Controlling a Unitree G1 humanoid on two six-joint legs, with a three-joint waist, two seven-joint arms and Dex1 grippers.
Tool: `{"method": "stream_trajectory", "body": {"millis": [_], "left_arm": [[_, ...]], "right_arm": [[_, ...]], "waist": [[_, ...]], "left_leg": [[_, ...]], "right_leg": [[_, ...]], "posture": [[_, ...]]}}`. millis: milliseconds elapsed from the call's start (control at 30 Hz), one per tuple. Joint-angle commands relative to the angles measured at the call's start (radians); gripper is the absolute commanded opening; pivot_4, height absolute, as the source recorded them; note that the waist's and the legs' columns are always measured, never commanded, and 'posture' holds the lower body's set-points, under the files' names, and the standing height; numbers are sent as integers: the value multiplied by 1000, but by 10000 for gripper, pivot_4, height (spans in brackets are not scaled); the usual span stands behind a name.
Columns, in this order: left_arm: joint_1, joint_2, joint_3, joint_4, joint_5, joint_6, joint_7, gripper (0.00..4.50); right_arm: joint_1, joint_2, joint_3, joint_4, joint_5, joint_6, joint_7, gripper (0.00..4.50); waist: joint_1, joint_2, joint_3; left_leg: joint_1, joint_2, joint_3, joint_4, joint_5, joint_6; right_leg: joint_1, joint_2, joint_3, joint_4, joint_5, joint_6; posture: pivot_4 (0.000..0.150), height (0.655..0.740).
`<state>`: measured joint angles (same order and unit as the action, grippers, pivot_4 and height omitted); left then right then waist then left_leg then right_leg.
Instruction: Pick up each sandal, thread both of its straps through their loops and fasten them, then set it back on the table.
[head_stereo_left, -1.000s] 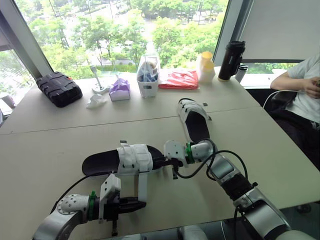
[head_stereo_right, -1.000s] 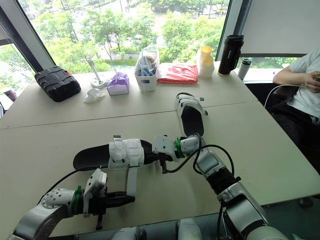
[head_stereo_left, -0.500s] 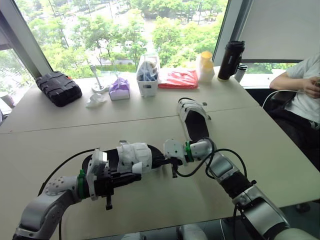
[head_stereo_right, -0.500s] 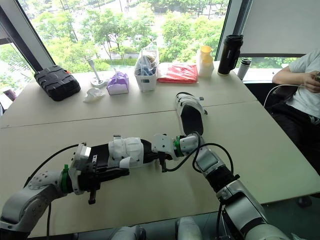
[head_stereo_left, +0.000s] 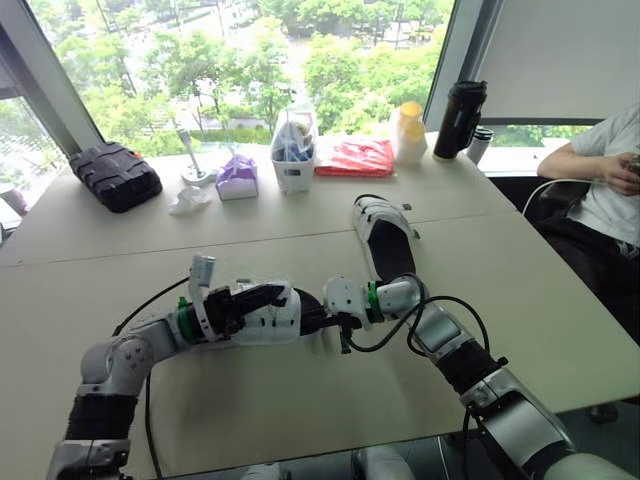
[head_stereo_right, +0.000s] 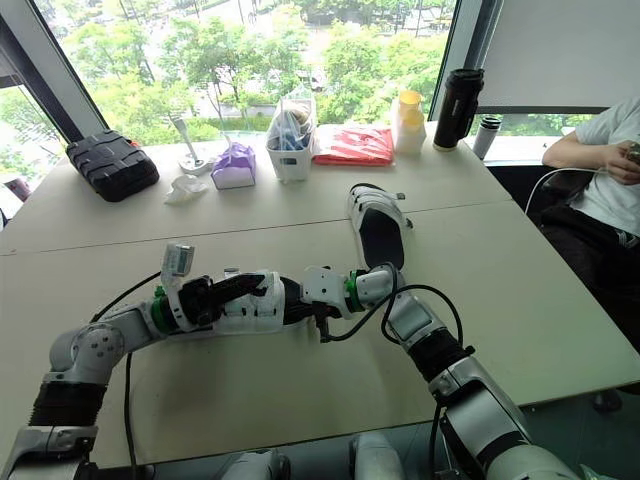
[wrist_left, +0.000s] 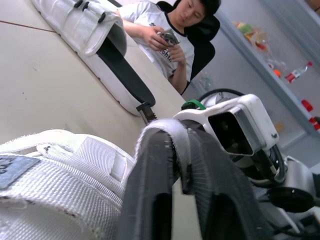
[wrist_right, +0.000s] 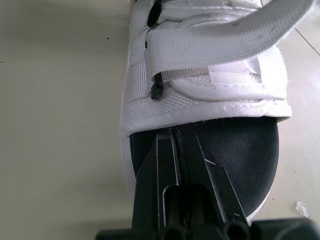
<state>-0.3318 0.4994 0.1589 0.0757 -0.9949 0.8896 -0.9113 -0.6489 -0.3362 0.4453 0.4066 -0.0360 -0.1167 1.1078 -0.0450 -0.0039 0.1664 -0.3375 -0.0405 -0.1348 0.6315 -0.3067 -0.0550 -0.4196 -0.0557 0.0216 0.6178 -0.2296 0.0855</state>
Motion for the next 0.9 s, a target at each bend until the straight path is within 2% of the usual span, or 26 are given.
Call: {"method": "stream_trajectory", "body": {"millis": [33,67,167,300,400,567,667,767,833,900], "left_arm": [[-29,-23,48,14,-33,34,35,24566],[-30,-29,51,15,-32,39,40,31145],[-38,-74,61,57,4,6,80,44533],[-93,-126,127,141,33,-75,157,44533],[-171,-143,218,161,-25,-95,236,44533],[-284,-80,254,88,-80,-14,265,44533],[-311,67,62,64,82,3,114,44533],[-323,181,-143,85,251,-84,-91,44533],[-342,214,-241,112,335,-136,-198,44533],[-370,207,-300,145,401,-179,-240,44533]], "right_arm": [[21,-15,32,75,-68,29,-14,0],[21,-16,31,74,-67,29,-14,0],[23,-19,29,73,-68,31,-18,0],[20,-21,28,79,-70,29,-20,0],[19,-21,26,80,-69,30,-18,0],[18,-17,24,83,-72,29,-17,0],[15,-12,22,89,-73,26,-17,0],[11,-8,23,95,-75,23,-17,0],[9,-4,24,99,-76,21,-19,0],[10,-3,24,99,-76,21,-21,0]], "waist": [[0,0,0],[1,0,0],[2,0,-1],[8,-1,-1],[8,-4,1],[1,-7,3],[-1,-7,3],[0,-6,3],[0,-6,3],[0,-7,4]], "left_leg": [[0,0,0,0,0,0],[0,0,0,0,1,-1],[0,0,0,0,3,-6],[7,0,-1,0,4,-8],[14,0,-1,0,4,-8],[12,0,-1,-2,5,-9],[11,0,-1,-3,5,-11],[12,-1,2,-3,5,-11],[12,-1,2,-3,5,-11],[12,-1,2,-3,5,-11]], "right_leg": [[0,0,0,0,0,0],[0,0,0,0,-1,1],[1,0,0,0,-1,1],[9,-1,-1,-1,-2,-1],[16,-1,-2,-1,-3,-1],[14,0,-2,-2,-1,5],[12,-1,-1,-3,-1,5],[12,-1,0,-3,-1,4],[12,0,0,-3,-3,1],[12,0,0,-3,-3,1]], "posture": [[1500,7400],[1500,7400],[1500,7400],[1500,7400],[1500,7400],[1500,7400],[1500,7400],[1500,7400],[1500,7400],[1500,7400]]}}
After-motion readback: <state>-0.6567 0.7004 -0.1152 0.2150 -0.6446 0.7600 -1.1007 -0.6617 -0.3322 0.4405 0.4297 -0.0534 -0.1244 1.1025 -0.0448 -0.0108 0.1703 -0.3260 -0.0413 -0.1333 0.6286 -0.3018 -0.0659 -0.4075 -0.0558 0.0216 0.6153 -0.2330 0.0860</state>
